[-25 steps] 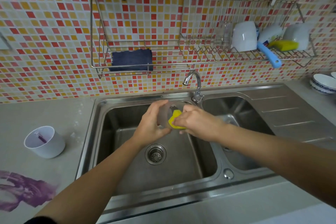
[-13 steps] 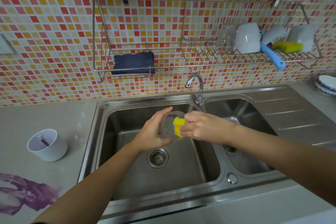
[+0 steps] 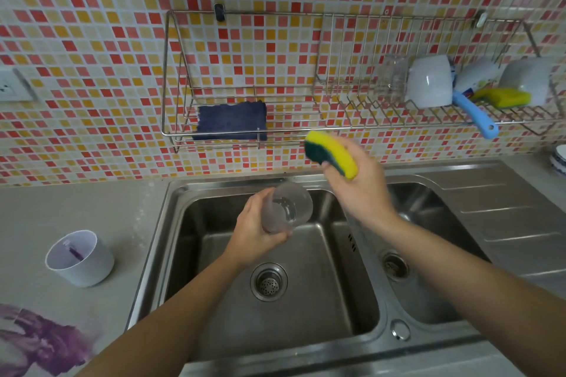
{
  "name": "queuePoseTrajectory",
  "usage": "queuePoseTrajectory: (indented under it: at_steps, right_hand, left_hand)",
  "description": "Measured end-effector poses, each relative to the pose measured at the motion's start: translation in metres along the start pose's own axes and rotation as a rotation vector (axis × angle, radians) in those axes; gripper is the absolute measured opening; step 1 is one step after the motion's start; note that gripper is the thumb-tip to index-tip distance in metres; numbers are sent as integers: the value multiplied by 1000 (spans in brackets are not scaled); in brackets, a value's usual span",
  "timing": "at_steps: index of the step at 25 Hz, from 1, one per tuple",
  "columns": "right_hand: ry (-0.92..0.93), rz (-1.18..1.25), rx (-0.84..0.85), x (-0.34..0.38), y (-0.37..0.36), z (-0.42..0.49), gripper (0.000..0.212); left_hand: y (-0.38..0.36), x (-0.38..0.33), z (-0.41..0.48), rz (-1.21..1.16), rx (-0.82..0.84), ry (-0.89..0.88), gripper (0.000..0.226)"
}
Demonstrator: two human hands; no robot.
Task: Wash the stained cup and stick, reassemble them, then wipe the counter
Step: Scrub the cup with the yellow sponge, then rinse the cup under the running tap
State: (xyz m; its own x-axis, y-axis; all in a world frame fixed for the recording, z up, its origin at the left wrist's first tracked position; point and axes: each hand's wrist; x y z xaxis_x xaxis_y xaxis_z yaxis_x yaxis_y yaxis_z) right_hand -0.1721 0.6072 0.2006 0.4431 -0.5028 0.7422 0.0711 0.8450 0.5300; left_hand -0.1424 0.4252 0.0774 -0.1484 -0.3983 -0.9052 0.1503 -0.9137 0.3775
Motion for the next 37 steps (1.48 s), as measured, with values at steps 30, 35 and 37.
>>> queuePoseTrajectory:
  at_steps: [30,35,37]
  right_hand:
    - [13,-299,-414,-70,-1,66,23]
    - [-235,-298,-288,-193,-10,15,14]
    - [-378,-377,-5,-235,-20,20,29]
  left_hand:
    - [-47,4,3,-650,29,260,89]
    - [-85,14,12,-670,-16,391,79]
    - [-92,15,22,-613,-33,416,72]
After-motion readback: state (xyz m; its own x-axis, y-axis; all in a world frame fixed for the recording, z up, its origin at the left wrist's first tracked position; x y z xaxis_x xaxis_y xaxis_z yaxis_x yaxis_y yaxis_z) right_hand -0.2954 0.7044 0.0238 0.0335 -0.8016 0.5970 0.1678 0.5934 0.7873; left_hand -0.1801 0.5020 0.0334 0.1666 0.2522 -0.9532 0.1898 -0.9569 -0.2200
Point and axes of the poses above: each hand's wrist, its own z-axis towards the middle knuckle, its own y-axis out of the back of the hand, x = y × z, and after that the axes turned 8 degrees about -z, right-handed
